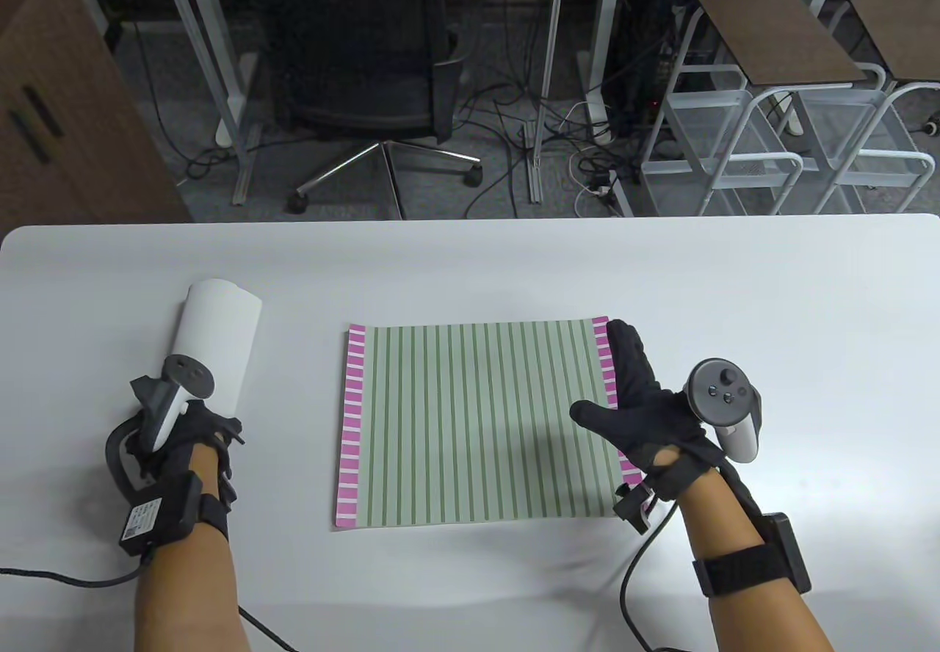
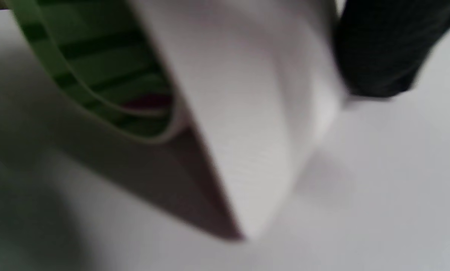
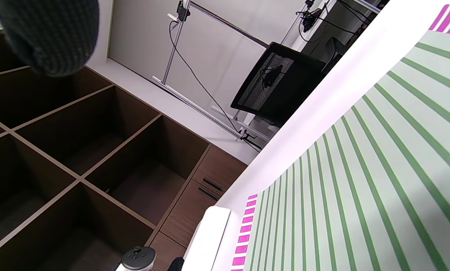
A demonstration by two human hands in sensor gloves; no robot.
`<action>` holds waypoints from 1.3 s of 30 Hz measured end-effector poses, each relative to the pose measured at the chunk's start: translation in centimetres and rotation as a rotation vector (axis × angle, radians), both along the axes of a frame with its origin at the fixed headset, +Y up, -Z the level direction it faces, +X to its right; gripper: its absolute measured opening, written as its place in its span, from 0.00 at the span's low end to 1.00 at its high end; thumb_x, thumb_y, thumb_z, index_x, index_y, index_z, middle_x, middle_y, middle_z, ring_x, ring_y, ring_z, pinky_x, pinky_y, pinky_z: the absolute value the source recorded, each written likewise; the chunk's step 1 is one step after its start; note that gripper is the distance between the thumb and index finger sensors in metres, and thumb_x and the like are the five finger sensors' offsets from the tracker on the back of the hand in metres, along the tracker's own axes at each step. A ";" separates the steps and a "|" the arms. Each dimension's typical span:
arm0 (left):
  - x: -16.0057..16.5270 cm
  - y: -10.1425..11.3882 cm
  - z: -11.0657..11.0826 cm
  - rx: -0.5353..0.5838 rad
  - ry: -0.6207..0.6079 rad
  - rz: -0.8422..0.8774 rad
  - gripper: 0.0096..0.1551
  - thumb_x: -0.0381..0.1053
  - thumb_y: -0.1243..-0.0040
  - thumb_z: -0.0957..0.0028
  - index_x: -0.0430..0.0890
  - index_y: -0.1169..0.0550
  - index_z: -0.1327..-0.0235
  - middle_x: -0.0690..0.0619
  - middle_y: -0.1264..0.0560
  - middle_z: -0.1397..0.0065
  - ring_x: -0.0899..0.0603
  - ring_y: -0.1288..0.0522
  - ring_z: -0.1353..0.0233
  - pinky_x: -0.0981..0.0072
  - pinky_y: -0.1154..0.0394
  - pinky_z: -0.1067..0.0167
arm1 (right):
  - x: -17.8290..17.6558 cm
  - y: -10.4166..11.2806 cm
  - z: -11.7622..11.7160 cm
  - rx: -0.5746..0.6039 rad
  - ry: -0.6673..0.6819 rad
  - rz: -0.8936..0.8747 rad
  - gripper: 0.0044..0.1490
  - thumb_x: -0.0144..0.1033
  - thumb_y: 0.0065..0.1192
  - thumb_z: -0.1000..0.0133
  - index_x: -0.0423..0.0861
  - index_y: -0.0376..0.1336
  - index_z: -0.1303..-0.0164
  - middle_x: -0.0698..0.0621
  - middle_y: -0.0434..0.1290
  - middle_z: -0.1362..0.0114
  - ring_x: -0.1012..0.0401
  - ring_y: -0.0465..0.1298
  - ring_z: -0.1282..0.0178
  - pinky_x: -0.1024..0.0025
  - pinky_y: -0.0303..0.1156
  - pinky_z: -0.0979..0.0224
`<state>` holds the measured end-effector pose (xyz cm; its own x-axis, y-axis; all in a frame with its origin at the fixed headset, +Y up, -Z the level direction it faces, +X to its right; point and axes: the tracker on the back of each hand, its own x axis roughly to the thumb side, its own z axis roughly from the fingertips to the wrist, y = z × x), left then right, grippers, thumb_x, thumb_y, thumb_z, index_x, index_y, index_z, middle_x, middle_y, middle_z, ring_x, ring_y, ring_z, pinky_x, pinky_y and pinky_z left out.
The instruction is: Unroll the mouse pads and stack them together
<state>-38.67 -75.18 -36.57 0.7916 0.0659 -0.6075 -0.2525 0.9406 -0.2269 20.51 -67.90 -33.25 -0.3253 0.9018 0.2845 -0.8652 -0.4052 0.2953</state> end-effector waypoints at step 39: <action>19.8 6.3 1.1 0.377 -0.519 1.355 0.60 0.55 0.25 0.50 0.59 0.55 0.21 0.47 0.44 0.19 0.35 0.21 0.30 0.45 0.24 0.39 | -1.5 -0.9 -0.6 -0.128 0.026 0.016 0.66 0.63 0.72 0.55 0.54 0.33 0.24 0.41 0.32 0.21 0.34 0.38 0.19 0.30 0.36 0.28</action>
